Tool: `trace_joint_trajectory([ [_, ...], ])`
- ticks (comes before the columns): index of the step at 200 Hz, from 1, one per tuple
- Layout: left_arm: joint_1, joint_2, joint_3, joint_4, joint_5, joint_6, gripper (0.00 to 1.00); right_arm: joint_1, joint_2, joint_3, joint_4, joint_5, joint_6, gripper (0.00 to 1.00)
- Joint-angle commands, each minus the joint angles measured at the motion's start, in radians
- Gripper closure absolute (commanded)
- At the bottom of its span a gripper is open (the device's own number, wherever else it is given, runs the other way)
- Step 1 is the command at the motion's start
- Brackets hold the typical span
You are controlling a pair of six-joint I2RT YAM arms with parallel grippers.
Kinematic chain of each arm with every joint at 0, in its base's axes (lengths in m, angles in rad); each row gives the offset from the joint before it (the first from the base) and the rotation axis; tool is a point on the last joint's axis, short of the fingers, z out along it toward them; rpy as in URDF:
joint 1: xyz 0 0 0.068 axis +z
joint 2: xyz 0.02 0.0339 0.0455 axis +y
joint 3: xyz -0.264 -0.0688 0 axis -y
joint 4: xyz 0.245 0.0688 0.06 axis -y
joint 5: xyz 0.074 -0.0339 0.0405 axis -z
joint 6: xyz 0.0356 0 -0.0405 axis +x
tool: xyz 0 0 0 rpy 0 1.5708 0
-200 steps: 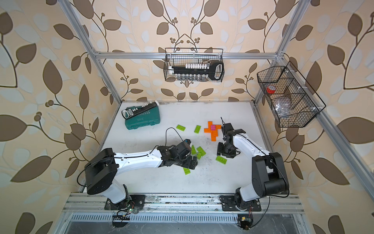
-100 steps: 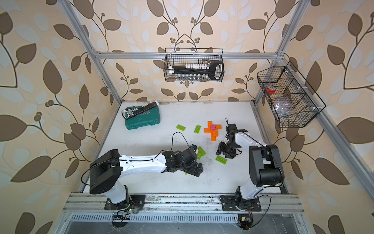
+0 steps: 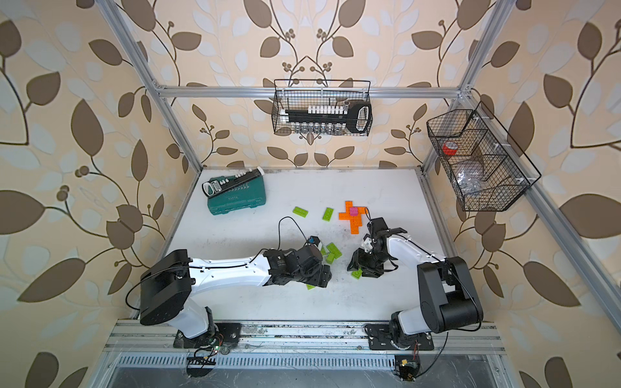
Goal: Assemble a small pinwheel with lego
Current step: Adjust the lego brick at the center of the board.
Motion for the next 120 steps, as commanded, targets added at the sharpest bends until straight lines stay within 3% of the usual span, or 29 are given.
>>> trace_joint_trajectory([
  [1, 0.009, 0.030, 0.092, -0.116, -0.043, 0.003, 0.13, -0.010, -0.073, -0.010, 0.022, 0.066, 0.057, 0.42],
  [24, -0.006, 0.119, 0.222, -0.224, -0.060, 0.051, 0.15, -0.131, -0.182, -0.033, 0.031, 0.122, 0.101, 0.42],
  [46, -0.019, 0.244, 0.390, -0.329, -0.054, 0.124, 0.21, -0.272, -0.242, -0.039, 0.029, 0.076, 0.099, 0.42],
  [120, -0.064, 0.614, 0.912, -0.584, -0.043, 0.289, 0.32, -0.573, -0.302, -0.070, 0.029, -0.127, 0.081, 0.43],
])
